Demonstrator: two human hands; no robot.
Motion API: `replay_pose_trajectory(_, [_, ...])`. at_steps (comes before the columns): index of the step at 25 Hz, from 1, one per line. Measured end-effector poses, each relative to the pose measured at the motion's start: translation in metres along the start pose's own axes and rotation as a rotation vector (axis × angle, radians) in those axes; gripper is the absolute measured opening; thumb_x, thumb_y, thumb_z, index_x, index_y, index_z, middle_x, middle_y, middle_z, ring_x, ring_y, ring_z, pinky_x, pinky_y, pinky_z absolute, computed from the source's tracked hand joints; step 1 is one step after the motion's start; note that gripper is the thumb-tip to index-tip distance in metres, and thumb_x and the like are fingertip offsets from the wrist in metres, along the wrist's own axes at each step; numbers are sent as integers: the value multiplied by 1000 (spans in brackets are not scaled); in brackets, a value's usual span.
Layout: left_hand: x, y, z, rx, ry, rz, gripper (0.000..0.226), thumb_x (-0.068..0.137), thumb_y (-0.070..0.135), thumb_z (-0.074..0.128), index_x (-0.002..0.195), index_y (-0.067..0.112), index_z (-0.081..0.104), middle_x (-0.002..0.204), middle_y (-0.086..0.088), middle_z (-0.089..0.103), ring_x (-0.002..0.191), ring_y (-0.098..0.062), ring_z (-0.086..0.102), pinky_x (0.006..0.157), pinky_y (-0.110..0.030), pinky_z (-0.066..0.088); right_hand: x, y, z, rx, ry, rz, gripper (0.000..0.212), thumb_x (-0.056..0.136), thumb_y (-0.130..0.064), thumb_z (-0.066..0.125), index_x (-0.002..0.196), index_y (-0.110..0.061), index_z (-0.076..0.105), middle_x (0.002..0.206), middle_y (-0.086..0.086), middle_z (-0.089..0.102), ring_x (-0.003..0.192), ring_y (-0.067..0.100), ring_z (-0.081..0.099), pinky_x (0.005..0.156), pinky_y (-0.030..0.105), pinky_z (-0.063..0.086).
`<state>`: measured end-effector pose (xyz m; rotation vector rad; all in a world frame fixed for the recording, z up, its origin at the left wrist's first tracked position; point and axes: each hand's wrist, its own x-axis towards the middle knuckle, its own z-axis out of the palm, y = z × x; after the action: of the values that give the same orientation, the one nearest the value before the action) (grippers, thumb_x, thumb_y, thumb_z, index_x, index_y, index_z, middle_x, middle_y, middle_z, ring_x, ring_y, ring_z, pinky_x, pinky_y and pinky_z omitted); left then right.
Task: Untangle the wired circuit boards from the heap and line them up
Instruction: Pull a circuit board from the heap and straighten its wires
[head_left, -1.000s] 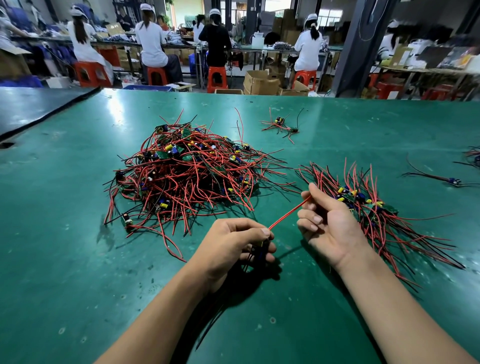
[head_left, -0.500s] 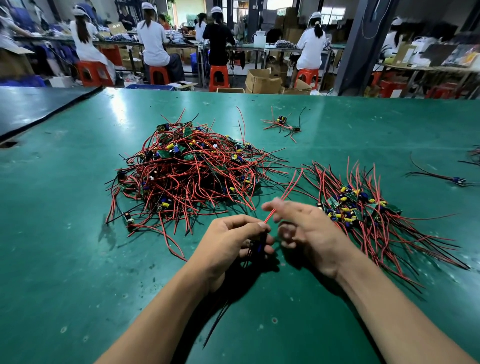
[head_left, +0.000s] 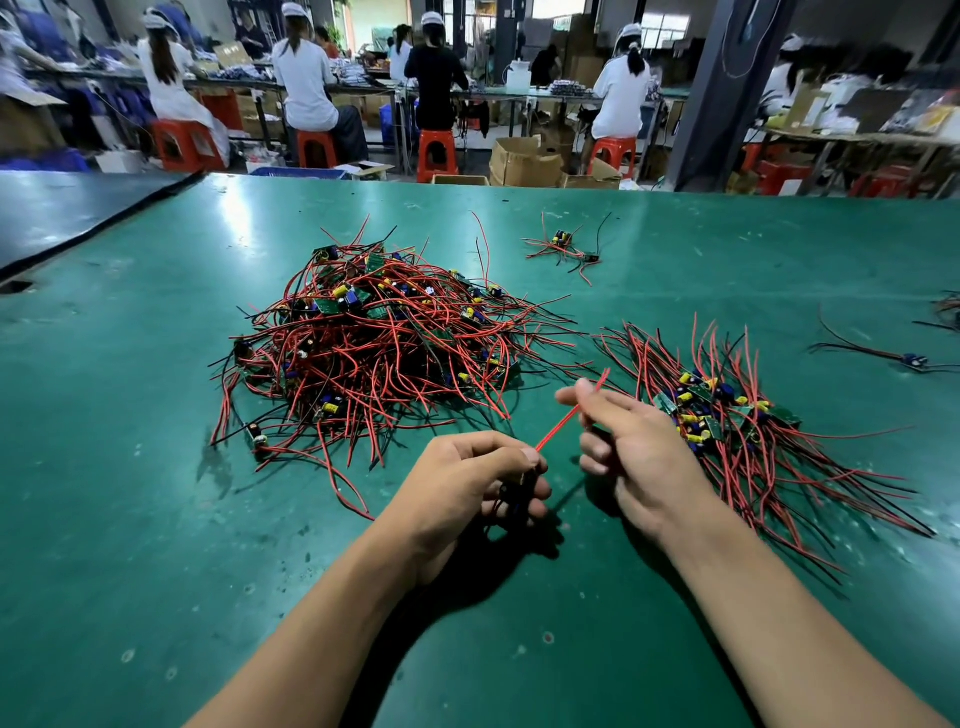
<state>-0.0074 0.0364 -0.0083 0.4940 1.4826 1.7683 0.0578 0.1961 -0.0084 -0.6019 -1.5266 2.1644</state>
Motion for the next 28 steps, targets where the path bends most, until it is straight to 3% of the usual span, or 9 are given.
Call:
replay_pose_trajectory(10, [-2, -2, 0, 97, -56, 19, 18, 88, 7, 64, 73, 13, 72, 74, -15, 70, 58, -22, 66, 56, -23, 47, 6, -15, -12, 513, 51, 170, 43, 99, -28, 56, 65, -7, 71, 63, -2, 42, 35, 3, 31, 32, 15, 26])
replay_pose_trajectory(13, [-1, -2, 1, 28, 5, 31, 16, 88, 23, 67, 80, 10, 71, 78, -16, 71, 62, -23, 67, 61, -29, 52, 4, -13, -10, 347, 50, 121, 36, 93, -43, 61, 88, -10, 74, 64, -5, 44, 39, 3, 29, 34, 15, 24])
replay_pose_trajectory(15, [1, 0, 2, -67, 42, 29, 44, 81, 46, 63, 97, 6, 69, 87, -18, 73, 69, -25, 70, 67, -32, 59, 5, -10, -11, 201, 76, 103, 54, 81, -58, 65, 106, -11, 73, 66, -7, 47, 42, 4, 30, 36, 16, 25])
replay_pose_trajectory(18, [3, 3, 1, -183, 40, -34, 79, 73, 67, 50, 120, 5, 60, 107, -19, 72, 85, -29, 73, 80, -39, 58, 4, -4, -10, 108, 71, 80, 69, 72, -66, 68, 113, -11, 72, 69, -8, 50, 45, 5, 33, 39, 18, 27])
replay_pose_trajectory(25, [5, 5, 1, -262, -10, -64, 90, 78, 76, 33, 131, 7, 55, 119, -16, 69, 110, -36, 65, 87, -41, 55, -7, 4, 0, -150, -103, -56, 46, 67, -58, 81, 97, -24, 71, 65, -10, 56, 46, 7, 45, 40, 18, 35])
replay_pose_trajectory(28, [5, 4, 1, -323, -77, -59, 87, 83, 75, 30, 137, 9, 48, 125, -13, 67, 117, -29, 63, 101, -41, 49, -13, 10, 7, -440, -136, -219, 56, 71, -32, 88, 121, -31, 63, 82, -9, 57, 61, 7, 54, 54, 19, 47])
